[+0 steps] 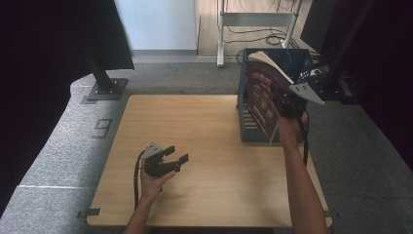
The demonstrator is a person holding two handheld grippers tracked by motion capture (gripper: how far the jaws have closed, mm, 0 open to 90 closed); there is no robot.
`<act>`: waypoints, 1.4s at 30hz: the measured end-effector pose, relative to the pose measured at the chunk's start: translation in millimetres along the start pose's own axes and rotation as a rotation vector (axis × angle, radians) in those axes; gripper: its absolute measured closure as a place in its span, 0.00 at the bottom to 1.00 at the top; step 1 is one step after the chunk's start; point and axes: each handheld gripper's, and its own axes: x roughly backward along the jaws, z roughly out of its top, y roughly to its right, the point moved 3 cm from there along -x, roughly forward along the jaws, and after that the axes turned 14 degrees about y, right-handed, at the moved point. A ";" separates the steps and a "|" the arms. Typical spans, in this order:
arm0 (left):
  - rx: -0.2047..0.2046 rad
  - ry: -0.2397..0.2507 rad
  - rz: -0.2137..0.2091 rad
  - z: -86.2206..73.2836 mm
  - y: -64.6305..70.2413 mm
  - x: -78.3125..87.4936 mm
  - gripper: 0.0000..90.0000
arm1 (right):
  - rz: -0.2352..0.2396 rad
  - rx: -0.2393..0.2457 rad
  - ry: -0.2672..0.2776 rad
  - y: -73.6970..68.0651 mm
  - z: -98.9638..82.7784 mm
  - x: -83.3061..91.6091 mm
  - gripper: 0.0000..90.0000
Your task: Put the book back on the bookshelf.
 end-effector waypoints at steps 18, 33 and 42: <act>0.013 0.025 0.005 5.2 -4.7 5.5 0.27 | -0.031 -0.010 0.005 -2.6 -1.9 -23.4 0.91; 0.017 0.030 0.005 6.6 -6.6 6.7 0.27 | -0.062 -0.005 0.003 1.5 -2.7 -37.8 0.91; 0.017 0.029 0.007 6.4 -7.3 6.7 0.27 | -0.082 0.003 -0.004 4.2 -10.1 -46.4 0.91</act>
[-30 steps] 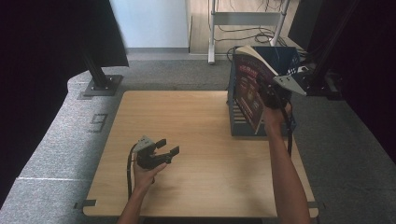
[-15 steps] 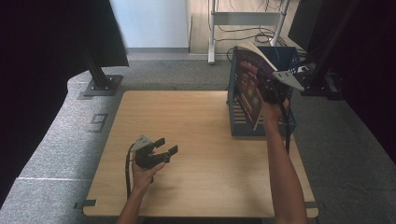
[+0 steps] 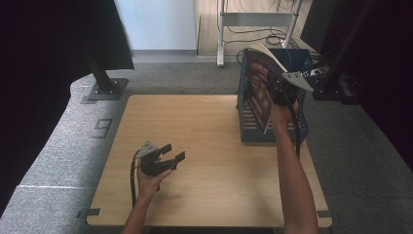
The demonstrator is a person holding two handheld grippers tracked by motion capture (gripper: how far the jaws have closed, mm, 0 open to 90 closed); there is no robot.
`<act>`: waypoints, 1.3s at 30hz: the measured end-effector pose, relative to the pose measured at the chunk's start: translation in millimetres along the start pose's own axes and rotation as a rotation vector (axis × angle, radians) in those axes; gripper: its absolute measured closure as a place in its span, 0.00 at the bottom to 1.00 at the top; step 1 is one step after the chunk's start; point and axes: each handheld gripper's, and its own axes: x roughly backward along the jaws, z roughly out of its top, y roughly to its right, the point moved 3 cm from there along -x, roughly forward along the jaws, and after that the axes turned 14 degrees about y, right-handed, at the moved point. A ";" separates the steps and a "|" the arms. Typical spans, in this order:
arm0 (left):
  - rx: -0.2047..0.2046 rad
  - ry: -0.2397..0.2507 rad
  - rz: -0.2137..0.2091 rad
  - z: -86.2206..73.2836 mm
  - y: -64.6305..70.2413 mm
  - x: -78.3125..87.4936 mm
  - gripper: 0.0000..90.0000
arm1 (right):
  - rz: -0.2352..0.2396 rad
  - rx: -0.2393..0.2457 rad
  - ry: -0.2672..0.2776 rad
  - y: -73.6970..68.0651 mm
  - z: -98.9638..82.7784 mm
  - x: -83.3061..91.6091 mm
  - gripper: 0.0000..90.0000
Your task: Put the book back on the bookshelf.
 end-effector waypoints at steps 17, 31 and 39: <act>0.005 0.001 -0.009 0.0 0.2 -1.0 0.27 | -0.023 0.009 0.001 0.8 -9.7 -19.2 0.91; 0.007 0.008 -0.008 0.9 -0.8 -0.3 0.27 | -0.062 -0.005 0.004 4.5 -17.1 -25.1 0.91; 0.005 0.009 -0.008 1.8 -1.1 0.4 0.27 | -0.072 -0.012 0.007 7.2 -21.2 -30.0 0.91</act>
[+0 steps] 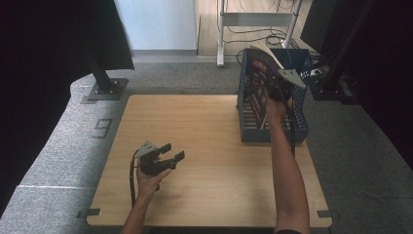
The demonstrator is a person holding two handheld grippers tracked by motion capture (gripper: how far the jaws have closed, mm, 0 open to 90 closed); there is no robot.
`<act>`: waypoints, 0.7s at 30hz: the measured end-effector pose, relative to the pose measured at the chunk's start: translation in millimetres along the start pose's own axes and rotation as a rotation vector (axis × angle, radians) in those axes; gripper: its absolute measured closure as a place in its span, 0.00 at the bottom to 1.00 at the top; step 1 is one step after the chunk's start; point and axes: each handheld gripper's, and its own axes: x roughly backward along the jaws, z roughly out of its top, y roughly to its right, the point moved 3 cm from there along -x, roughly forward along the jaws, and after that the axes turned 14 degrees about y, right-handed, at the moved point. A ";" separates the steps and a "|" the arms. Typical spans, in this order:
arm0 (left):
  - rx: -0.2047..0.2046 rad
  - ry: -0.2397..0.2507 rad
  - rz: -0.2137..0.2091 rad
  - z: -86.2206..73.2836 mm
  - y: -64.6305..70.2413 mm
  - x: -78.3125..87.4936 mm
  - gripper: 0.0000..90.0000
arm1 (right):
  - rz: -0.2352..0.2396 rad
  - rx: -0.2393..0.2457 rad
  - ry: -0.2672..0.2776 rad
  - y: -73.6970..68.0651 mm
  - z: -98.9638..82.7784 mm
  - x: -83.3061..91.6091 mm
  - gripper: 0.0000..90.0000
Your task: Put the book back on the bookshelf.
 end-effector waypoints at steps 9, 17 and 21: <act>0.003 -0.002 0.001 -0.2 -1.3 -0.3 0.27 | -0.007 -0.003 -0.003 -0.8 -2.9 -7.0 0.91; 0.011 0.000 0.004 -0.6 -3.6 -0.2 0.27 | 0.002 0.003 0.002 -5.4 -6.0 -11.7 0.91; 0.009 0.001 0.004 -0.4 -3.7 -0.1 0.27 | 0.015 0.017 0.003 -8.9 -10.6 -14.6 0.91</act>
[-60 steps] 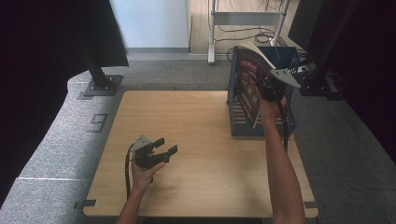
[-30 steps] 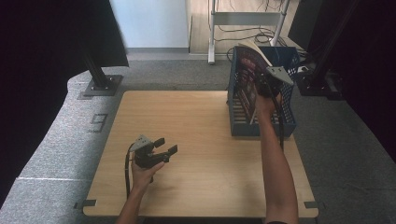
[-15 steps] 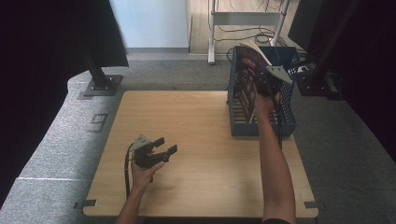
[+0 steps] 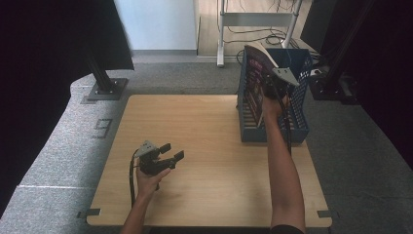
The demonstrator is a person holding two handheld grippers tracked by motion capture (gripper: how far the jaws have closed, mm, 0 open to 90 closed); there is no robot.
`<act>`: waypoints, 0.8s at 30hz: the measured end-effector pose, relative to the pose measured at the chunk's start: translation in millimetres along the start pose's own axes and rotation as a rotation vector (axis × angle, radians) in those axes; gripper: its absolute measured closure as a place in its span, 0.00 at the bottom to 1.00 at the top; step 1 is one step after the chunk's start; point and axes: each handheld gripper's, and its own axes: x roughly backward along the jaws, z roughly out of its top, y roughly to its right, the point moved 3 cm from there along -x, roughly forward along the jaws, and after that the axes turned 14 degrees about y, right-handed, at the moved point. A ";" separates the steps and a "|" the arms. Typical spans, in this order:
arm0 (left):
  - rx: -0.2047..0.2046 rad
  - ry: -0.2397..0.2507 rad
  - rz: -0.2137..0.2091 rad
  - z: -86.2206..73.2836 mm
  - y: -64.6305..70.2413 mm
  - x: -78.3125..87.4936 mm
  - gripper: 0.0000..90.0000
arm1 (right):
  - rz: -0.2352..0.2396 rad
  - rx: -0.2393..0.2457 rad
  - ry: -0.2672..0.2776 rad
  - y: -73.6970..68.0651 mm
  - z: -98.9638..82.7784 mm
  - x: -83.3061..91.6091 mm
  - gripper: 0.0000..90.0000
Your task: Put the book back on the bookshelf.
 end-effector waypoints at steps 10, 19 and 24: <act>0.001 0.003 0.005 1.1 -2.0 1.8 0.27 | -0.001 0.018 -0.012 -4.0 -16.4 -3.7 0.91; 0.007 0.001 0.009 -0.2 -2.7 0.9 0.27 | -0.001 0.017 -0.032 -3.3 -33.8 -4.9 0.91; 0.007 -0.005 0.014 -1.5 -3.9 0.3 0.28 | 0.005 0.020 -0.043 -6.2 -42.3 -3.6 0.91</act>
